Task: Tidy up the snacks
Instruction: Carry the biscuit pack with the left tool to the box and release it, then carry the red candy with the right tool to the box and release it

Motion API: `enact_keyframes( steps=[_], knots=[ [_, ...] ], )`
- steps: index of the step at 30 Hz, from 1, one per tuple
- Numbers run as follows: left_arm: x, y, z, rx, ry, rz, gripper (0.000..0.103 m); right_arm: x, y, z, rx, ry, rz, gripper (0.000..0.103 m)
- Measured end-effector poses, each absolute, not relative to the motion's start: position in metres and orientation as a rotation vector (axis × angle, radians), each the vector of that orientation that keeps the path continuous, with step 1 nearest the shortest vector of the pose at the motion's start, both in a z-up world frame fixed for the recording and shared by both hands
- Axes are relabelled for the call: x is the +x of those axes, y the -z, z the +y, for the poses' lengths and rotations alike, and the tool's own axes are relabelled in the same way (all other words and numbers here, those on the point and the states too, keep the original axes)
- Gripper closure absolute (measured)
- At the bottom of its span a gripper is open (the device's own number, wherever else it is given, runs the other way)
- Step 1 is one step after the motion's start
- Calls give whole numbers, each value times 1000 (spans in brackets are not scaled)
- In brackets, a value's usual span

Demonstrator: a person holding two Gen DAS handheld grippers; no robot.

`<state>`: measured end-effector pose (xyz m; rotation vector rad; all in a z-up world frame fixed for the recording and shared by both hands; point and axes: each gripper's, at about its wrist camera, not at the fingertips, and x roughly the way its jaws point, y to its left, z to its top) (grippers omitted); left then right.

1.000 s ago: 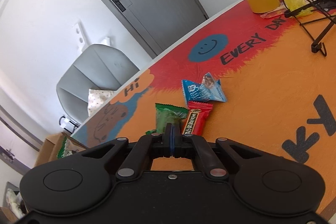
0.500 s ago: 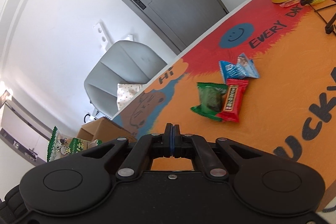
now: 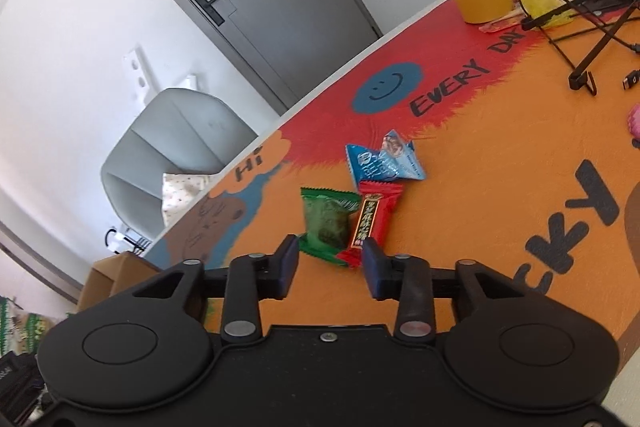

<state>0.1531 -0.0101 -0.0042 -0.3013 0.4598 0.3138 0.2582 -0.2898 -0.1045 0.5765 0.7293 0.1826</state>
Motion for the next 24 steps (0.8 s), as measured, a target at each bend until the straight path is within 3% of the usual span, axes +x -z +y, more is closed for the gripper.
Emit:
enact_keyframes(
  steps=[15,17,19,20,22,24],
  knots=[
    [161,11,56,-371,-407,487,86,299,118,-258,365,-52,802,59],
    [161,12,60,-369,-418,494,81,299,118,-250,308,-32,800,64],
    [159,13,64,-371,-422,505,75,298,119,-248,284,-15,799,81],
    [157,13,66,-376,-419,506,71,298,119,-249,284,-21,797,82],
    [152,12,69,-384,-418,495,50,295,118,-251,298,-27,799,82],
    [146,10,72,-384,-432,482,44,290,116,-254,325,-34,796,82]
  ],
)
